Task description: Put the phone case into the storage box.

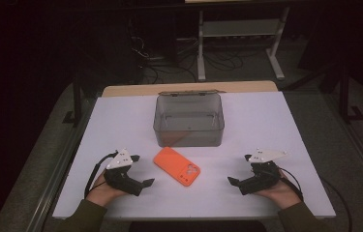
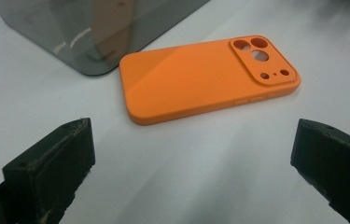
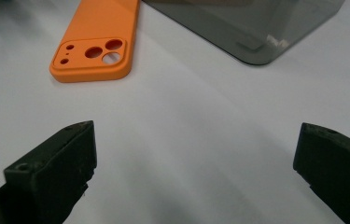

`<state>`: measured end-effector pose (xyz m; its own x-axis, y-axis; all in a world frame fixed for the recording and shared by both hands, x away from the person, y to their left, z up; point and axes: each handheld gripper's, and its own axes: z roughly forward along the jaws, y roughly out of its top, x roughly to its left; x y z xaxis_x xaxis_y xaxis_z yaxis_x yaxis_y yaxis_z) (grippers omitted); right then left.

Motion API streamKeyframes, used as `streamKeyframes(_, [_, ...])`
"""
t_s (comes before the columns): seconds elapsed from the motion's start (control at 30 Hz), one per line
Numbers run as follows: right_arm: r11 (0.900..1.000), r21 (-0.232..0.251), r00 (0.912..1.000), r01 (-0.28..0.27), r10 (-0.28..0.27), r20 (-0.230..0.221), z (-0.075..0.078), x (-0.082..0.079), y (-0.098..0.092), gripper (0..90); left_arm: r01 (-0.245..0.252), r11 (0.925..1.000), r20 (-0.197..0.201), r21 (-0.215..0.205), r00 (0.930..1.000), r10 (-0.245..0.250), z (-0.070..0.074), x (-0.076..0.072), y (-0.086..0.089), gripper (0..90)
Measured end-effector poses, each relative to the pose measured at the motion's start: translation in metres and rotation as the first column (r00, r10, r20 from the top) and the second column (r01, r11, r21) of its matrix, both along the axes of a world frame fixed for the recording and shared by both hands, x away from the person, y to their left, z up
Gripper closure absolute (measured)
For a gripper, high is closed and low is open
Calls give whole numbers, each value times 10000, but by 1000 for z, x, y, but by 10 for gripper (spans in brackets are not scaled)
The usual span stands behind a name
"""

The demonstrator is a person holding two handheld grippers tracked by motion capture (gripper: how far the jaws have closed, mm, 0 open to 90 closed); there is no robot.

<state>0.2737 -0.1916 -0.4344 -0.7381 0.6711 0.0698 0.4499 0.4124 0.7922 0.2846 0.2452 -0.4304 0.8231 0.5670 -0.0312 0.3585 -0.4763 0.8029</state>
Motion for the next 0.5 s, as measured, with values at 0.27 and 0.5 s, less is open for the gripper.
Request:
streamKeyframes(0.27, [10000, 85, 10000, -39, 39, -8, 1, 0, 0, 0, -17, 10000, 29, 34, 10000, 17, 0, 0, 0, 0])
streamKeyframes(0.5, [9998, 205, 9999, -89, 91, -74, 3, 2, 1, 0, -163, 9998, 6, 72, 9999, 163, 1, 1, 2, 0])
